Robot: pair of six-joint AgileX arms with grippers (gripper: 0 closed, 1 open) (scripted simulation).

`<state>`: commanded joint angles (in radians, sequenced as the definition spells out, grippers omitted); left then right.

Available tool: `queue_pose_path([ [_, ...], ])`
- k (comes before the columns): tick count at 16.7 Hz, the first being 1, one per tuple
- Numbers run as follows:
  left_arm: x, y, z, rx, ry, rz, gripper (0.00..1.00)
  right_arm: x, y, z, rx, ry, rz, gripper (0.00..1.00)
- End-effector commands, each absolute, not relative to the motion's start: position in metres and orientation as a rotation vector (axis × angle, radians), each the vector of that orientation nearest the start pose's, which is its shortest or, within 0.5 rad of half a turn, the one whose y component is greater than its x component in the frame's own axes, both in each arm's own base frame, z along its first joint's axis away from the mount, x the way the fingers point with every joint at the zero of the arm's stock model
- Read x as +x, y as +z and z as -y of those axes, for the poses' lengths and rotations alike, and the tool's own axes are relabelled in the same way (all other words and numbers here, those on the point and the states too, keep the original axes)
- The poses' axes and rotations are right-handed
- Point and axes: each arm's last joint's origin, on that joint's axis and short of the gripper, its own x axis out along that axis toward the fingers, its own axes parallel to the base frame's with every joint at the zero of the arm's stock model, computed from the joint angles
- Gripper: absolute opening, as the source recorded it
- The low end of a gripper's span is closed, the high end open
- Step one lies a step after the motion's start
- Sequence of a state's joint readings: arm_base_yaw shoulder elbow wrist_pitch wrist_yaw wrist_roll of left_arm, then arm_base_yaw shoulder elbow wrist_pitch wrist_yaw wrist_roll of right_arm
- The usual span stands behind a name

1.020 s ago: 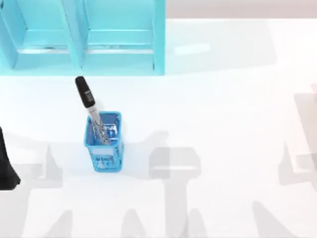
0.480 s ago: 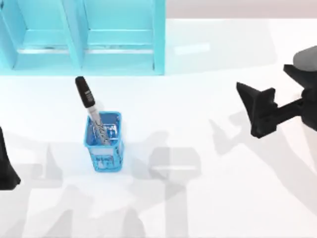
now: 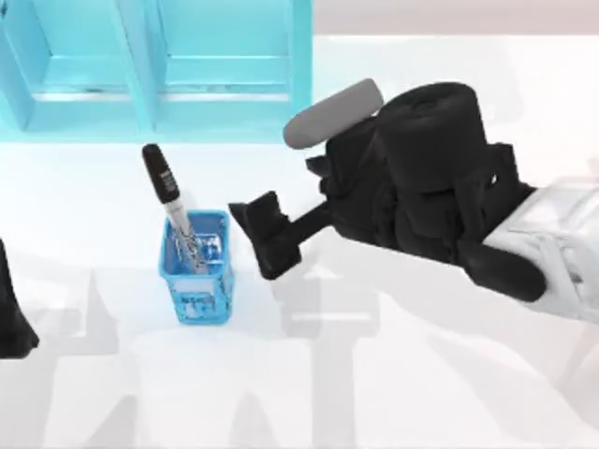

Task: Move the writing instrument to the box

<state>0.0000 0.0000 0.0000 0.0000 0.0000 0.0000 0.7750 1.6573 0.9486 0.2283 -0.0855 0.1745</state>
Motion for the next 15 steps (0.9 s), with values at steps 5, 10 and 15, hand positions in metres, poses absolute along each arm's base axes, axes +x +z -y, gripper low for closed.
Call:
queue_pose_path([
  [5,0.106,0.16,0.001,0.0,0.0,0.0,1.0,0.253,0.169,-0.295,-0.06,0.869,-0.621,1.0],
  [10,0.106,0.16,0.001,0.0,0.0,0.0,1.0,0.253,0.168,-0.293,-0.061,0.865,-0.625,1.0],
  [15,0.106,0.16,0.001,0.0,0.0,0.0,1.0,0.269,0.157,-0.319,-0.058,0.871,-0.617,1.0],
])
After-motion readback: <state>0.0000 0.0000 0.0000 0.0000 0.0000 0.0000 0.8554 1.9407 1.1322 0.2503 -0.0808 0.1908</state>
